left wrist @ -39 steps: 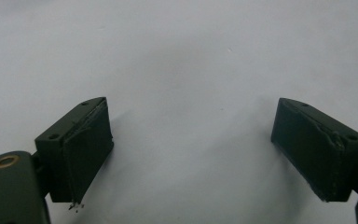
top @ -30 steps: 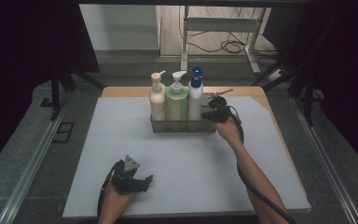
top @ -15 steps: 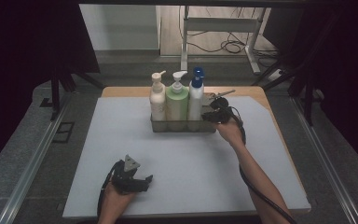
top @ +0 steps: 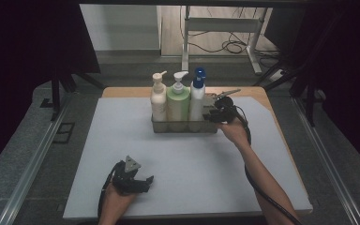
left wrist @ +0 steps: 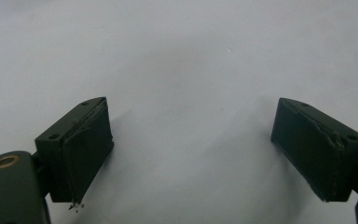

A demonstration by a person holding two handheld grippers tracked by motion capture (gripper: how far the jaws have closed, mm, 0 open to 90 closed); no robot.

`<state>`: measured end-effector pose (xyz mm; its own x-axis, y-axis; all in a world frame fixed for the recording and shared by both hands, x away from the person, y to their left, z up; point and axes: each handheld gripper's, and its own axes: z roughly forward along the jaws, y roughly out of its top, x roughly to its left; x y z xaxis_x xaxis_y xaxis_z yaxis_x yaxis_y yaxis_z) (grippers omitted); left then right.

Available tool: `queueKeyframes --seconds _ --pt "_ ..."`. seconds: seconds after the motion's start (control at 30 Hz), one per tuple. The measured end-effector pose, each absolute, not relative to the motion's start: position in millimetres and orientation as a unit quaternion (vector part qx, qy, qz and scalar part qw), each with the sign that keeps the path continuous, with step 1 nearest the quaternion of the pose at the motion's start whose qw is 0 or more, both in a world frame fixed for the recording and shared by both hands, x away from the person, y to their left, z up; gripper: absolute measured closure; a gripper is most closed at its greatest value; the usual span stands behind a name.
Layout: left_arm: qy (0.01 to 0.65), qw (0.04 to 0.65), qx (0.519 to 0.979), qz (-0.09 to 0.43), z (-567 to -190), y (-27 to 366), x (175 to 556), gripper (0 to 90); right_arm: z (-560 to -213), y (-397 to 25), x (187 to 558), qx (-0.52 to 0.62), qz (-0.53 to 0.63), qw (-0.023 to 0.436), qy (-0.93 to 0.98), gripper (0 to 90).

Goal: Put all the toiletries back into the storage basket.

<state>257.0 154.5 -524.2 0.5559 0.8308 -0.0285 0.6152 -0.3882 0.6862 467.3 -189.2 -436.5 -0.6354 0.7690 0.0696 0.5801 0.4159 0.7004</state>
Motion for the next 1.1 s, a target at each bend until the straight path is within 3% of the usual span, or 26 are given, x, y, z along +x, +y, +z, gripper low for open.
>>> queueKeyframes --seconds 0.47,1.1 --pt "0.443 0.332 0.817 0.163 -524 154 257 11.9 -429 -196 455 0.387 0.362 0.142 0.836 32.3" --pt "0.443 0.333 0.816 0.162 -524 154 257 11.9 -418 -197 431 0.358 0.373 0.156 0.842 17.7"
